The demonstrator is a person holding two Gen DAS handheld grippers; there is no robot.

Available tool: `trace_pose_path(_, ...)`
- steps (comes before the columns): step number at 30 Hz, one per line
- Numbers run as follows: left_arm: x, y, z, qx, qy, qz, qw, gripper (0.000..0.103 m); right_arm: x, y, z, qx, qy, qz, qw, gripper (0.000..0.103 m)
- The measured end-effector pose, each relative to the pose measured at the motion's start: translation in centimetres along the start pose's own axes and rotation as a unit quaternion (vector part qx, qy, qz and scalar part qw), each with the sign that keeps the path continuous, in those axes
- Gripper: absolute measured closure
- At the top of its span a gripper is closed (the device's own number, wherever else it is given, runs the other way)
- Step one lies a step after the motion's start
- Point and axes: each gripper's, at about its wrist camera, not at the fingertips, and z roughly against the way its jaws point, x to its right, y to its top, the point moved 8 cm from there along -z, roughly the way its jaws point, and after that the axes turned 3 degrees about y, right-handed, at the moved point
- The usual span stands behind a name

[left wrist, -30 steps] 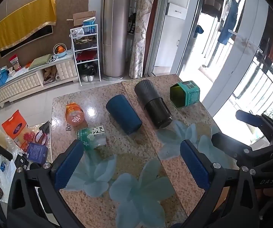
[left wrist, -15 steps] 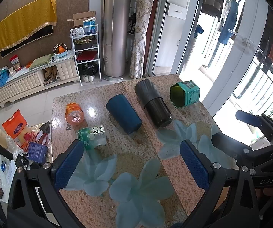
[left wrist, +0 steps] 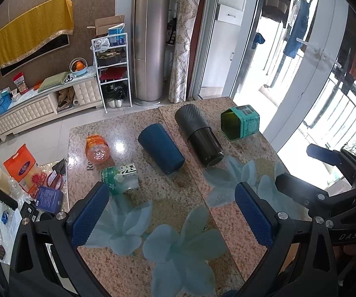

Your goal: Flip cup upright

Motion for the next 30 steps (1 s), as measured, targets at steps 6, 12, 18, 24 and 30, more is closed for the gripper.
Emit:
trace_pose_path(6,0.1,0.1,0.4,0.005,0.004,-0.002,1.0,0.001,-0.1,0.0,0.1,-0.001,0.002,-0.001,1.0,0.0)
trace_pose_path(12,-0.1,0.1,0.9,0.004,0.003,0.001,1.0,0.001,-0.6,0.0,0.2,-0.006,0.004,0.005,1.0,0.0)
trace_pose_path(18,-1.2,-0.4,0.9,0.001,0.0,0.016,0.9999,0.001,-1.5,0.5,-0.4,-0.023,0.023,0.009,0.999,0.0)
trace_pose_path(24,-3.0,-1.4,0.5,-0.01,0.003,0.039,0.9992,0.001,-2.8,0.9,-2.0,-0.046,0.053,0.007,0.998,0.0)
trace_pose_path(30,-5.2,-2.7,-0.7,-0.028,0.018,0.073,0.9968,0.001,-4.1,2.0,-4.4,-0.081,0.058,0.032,0.995,0.0)
